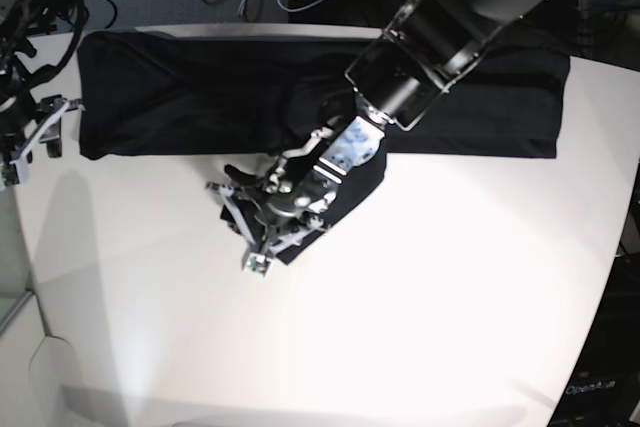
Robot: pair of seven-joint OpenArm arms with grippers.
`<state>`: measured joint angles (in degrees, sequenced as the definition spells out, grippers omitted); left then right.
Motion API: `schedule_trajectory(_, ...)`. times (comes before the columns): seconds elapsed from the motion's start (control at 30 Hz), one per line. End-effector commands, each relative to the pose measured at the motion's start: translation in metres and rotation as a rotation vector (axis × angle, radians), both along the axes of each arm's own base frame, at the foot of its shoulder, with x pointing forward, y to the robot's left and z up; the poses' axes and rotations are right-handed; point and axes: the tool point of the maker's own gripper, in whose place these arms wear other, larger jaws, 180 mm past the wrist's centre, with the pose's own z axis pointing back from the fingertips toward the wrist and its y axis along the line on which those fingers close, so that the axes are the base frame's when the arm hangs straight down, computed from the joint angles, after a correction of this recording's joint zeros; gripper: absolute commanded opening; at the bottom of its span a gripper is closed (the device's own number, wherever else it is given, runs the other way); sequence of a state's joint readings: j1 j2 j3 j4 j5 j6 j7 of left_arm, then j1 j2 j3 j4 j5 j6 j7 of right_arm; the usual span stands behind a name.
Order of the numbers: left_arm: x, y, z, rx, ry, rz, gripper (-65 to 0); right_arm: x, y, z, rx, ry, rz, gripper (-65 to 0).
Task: Fold the T-shirt properly
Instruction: 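Grasp the sleeve cuff with the left gripper and pull it along the strip, then lay the sleeve along the strip toward the left gripper's end and release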
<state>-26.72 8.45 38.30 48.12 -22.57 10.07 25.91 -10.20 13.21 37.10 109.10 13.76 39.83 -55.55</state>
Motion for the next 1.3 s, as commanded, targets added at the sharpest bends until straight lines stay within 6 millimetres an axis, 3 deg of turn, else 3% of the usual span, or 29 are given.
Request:
schedule_trajectory(0.0, 0.012, -0.006, 0.016, -0.018, -0.048, -0.004, -35.7, 0.007, -0.002, 0.014, -0.024, -0.042, 0.015, -35.3)
schedule_trajectory(0.23, 0.006, -0.001, -0.006, 0.024, -0.058, -0.014, -35.7, 0.006, -0.002, 0.013, -0.024, -0.039, 0.015, -35.3)
schedule_trajectory(0.5, 0.002, -0.002, -0.010, 0.045, -0.056, -0.033, -36.0, 0.006, -0.002, 0.013, -0.024, -0.040, 0.015, -35.3)
schedule_trajectory(0.6, 0.000, 0.000, -0.015, 0.053, -0.046, -0.031, -43.5, 0.006, -0.002, 0.013, -0.023, -0.040, 0.015, -35.3)
schedule_trajectory(0.73, -0.005, 0.017, -0.038, 0.103, 0.009, -0.009, -63.9, 0.005, -0.001, 0.011, -0.018, -0.037, 0.014, -35.3)
schedule_trajectory(0.9, -0.004, 0.019, -0.040, 0.107, 0.012, -0.003, -65.0, 0.005, -0.001, 0.011, -0.018, -0.036, 0.014, -35.3)
schedule_trajectory(1.03, 0.003, -0.005, -0.006, 0.030, -0.058, -0.028, -65.0, 0.005, -0.001, 0.011, -0.018, -0.036, 0.014, -35.3)
schedule_trajectory(1.1, -0.007, -0.020, 0.007, -0.021, -0.058, -0.047, -65.0, 0.005, -0.001, 0.011, -0.018, -0.036, 0.014, -35.3)
schedule_trajectory(1.17, -0.004, -0.012, 0.023, -0.048, -0.063, -0.001, -65.0, 0.005, -0.001, 0.011, -0.018, -0.036, 0.014, -35.3)
schedule_trajectory(1.27, 0.002, 0.016, 0.046, -0.083, -0.079, 0.085, -65.0, 0.006, -0.001, 0.012, -0.020, -0.039, 0.014, -35.3)
